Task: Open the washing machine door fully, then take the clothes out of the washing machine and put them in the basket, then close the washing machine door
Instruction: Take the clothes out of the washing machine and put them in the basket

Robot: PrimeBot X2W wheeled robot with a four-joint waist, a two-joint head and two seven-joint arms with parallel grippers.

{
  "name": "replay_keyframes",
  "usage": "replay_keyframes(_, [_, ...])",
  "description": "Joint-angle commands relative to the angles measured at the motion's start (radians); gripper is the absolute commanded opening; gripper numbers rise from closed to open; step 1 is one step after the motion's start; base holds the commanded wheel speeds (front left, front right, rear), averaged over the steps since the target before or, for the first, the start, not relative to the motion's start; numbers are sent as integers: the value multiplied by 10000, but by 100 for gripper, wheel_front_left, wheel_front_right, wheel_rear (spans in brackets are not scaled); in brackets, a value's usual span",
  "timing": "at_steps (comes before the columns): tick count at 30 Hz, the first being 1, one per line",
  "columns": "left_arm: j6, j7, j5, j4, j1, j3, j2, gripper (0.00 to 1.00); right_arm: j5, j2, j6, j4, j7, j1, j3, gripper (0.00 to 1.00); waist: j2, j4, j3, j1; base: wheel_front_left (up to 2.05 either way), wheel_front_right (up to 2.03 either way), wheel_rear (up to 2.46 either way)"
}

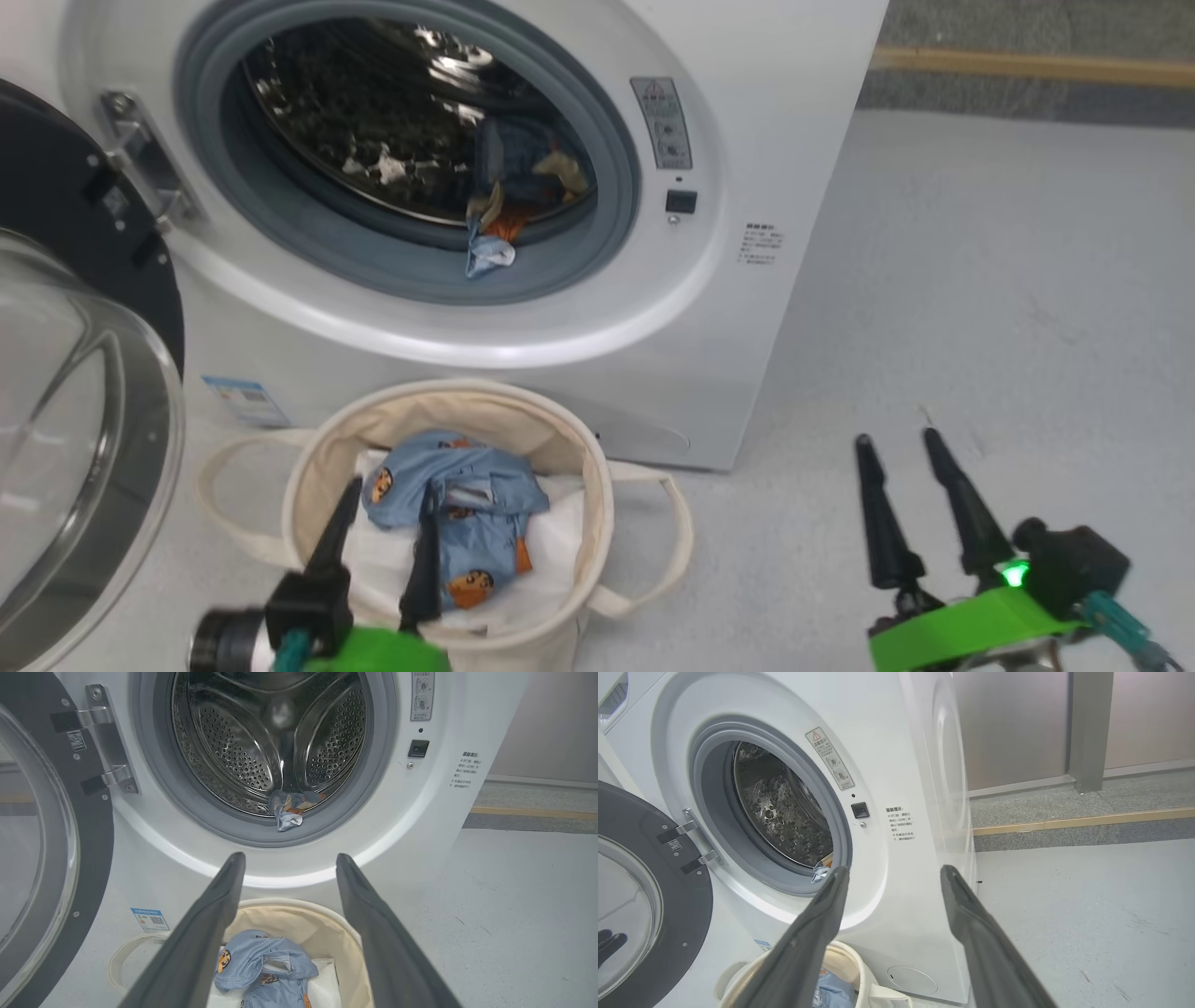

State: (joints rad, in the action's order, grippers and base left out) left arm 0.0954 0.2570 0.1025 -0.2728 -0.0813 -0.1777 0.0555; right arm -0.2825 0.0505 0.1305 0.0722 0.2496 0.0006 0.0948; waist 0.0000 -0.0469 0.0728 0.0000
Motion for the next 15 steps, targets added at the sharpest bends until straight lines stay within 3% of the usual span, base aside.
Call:
replay_keyframes(1, [-17, 47, -87, 287, -670, 319, 57, 100, -14, -3, 2, -387, 122, -469, 334, 100, 0, -45, 191, 0, 0, 0, 0])
replay_keyframes(15, [-841, -60, -513, -1424, -5042, 422, 1212, 100, -313, -3, 2, -847, 122, -1587, 1394, 100, 0, -580, 3471, 0, 0, 0, 0])
